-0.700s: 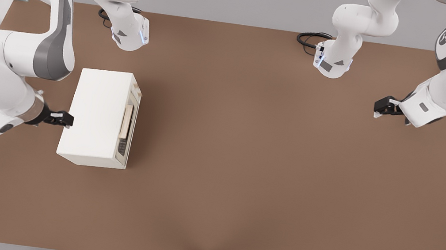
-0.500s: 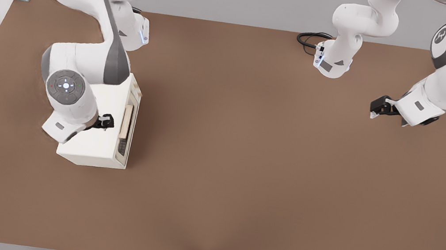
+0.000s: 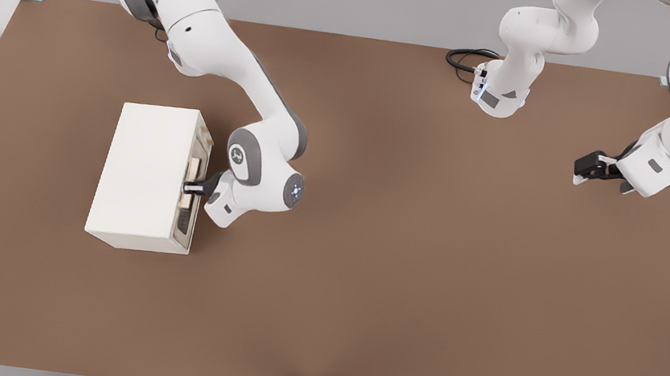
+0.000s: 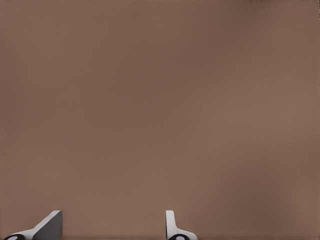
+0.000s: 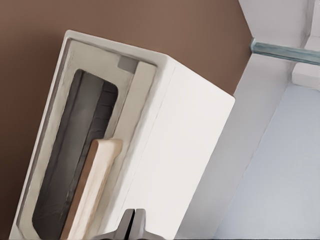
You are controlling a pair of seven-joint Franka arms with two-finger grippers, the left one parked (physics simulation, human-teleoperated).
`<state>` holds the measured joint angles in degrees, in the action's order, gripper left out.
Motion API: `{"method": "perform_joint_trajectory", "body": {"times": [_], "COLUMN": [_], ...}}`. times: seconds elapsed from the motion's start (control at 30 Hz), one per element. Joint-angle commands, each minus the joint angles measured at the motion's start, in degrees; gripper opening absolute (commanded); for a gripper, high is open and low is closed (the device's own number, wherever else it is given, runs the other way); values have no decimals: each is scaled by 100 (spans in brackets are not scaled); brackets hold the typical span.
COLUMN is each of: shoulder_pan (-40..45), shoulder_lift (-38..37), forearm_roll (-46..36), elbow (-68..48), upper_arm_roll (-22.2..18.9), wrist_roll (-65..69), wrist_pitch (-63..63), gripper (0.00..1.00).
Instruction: Keep left arm still and open the oven door with right arm
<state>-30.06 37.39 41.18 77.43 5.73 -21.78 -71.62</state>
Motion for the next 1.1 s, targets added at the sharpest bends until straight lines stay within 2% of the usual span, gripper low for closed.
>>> {"method": "perform_joint_trajectory", "body": {"times": [0.0, 0.87, 0.9, 0.97, 1.03, 1.07], "shoulder_pan": [105, 18, -43, -465, -799, -747], "shoulder_lift": [32, 164, 164, 681, 1157, 1139], "forearm_roll": [39, -251, -347, -646, -1444, -2200], "elbow": [18, 448, 396, -359, -1589, -1898], "upper_arm_roll": [-1, 34, 43, 51, 51, -1], "wrist_roll": [-2313, -2946, -2999, -3446, -3947, -4018], "wrist_pitch": [16, -335, -335, -256, -335, -765], "gripper": [21, 21, 21, 21, 21, 21]}}
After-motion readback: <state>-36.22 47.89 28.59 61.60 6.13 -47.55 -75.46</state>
